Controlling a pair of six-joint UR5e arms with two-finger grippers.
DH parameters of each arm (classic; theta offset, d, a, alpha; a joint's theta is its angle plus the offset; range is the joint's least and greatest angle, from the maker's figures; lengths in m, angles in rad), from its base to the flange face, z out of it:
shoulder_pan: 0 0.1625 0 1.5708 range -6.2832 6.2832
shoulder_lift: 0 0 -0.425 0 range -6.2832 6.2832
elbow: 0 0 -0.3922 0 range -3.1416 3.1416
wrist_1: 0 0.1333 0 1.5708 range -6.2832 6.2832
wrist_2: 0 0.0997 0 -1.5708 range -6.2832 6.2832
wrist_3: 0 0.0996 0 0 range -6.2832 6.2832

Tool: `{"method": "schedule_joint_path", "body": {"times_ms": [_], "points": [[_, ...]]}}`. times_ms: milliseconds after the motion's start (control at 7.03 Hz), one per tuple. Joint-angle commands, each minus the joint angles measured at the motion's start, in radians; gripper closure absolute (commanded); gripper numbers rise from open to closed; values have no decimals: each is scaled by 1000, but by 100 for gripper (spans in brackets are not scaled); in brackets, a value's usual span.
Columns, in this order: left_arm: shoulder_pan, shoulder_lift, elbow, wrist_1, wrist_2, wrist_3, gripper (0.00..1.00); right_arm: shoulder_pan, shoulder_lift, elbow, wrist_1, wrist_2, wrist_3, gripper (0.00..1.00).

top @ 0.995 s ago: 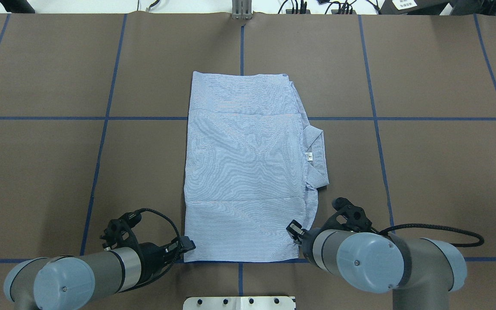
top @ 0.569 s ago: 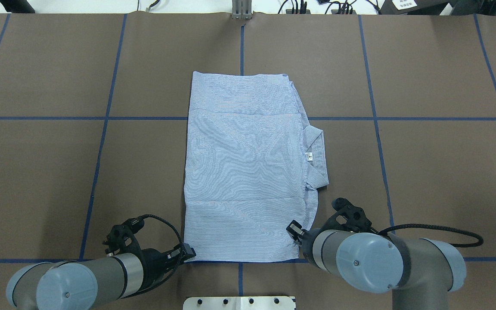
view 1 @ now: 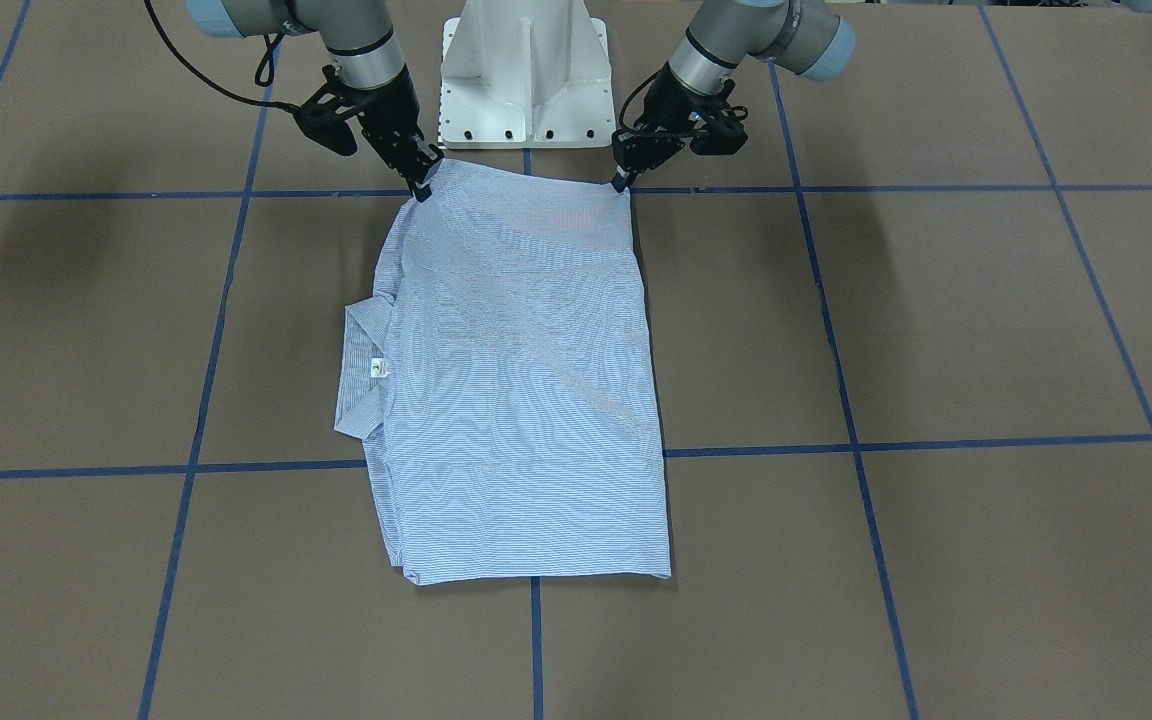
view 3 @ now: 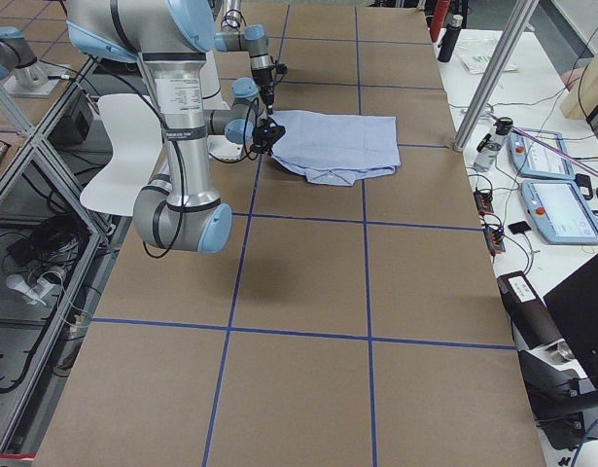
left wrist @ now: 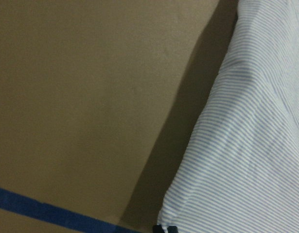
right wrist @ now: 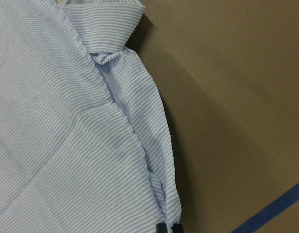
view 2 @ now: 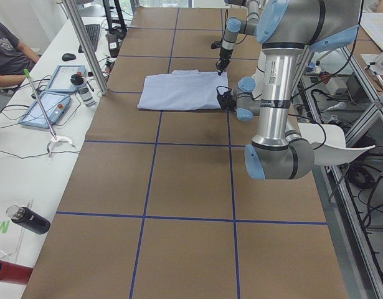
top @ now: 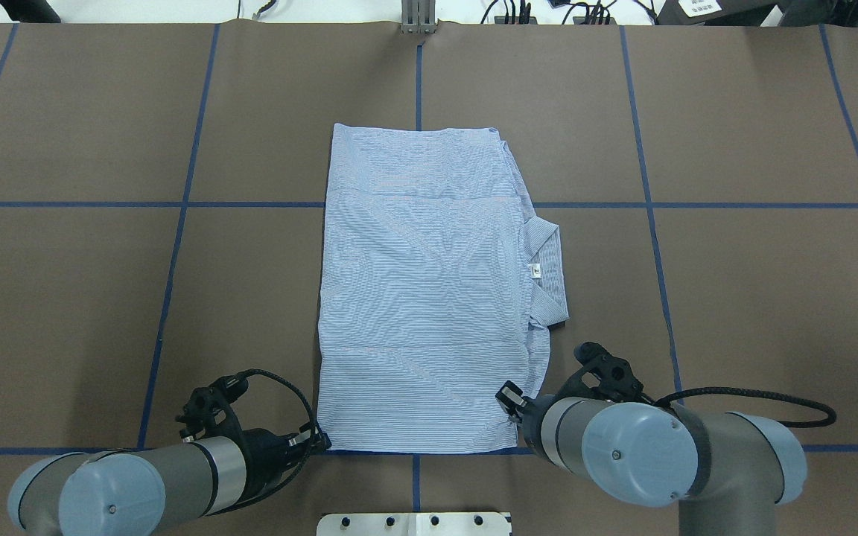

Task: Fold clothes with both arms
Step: 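Lower the left gripper to the shirt end nearest the robot beside the right gripper, then grasp the near shirt end with both grippers and lift it away from the robot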

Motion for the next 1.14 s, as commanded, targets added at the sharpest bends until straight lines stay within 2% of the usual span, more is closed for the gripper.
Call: {"method": "schedule_joint_path", "body": {"times_ms": [0,284,426,569,711,853,995], "points": [[1,27,-114,1,-5,-67,100,4,-6,36,-2,-7,4,100],[1,56,-246,-2,-14,-168,100,5,-47,158,-9,4,65,100],[1,75,-292,-7,-14,-226,100,7,-101,264,-9,16,68,100],[1,75,-294,-8,-15,-227,100,33,-121,318,-9,58,68,100],[-1,76,-325,-11,-15,-234,100,106,-106,322,-9,127,68,100],[-4,76,-352,-12,-15,-240,100,213,-81,311,-8,266,67,100],[-48,61,-354,-13,-24,-239,100,284,-33,236,-6,325,61,100]]}}
